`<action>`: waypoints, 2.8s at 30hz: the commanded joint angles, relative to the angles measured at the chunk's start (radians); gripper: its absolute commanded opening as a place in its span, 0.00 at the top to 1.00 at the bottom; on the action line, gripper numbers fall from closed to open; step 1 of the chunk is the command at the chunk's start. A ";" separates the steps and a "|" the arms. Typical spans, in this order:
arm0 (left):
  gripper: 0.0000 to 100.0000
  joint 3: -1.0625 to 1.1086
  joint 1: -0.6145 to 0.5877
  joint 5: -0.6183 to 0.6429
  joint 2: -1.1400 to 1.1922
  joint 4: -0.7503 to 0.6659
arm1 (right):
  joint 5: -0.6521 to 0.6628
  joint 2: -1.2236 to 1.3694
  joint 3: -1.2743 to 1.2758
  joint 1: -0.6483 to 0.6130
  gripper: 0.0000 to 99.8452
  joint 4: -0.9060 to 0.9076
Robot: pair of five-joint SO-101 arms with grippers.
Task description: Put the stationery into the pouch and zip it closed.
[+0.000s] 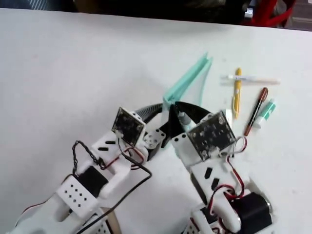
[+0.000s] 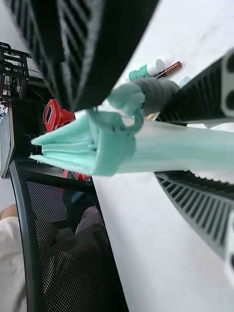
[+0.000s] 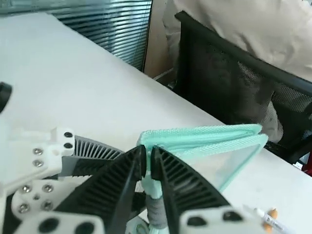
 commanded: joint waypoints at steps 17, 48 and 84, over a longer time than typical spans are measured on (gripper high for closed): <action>0.87 0.021 0.016 -0.017 0.030 0.000 | 0.126 -0.051 0.106 0.010 0.78 0.068; 0.87 0.017 0.016 -0.014 0.030 0.002 | 0.176 -0.024 0.133 -0.021 0.98 -0.036; 0.98 0.081 0.166 -0.077 0.028 -0.097 | -0.002 -0.016 -0.084 0.048 0.98 0.059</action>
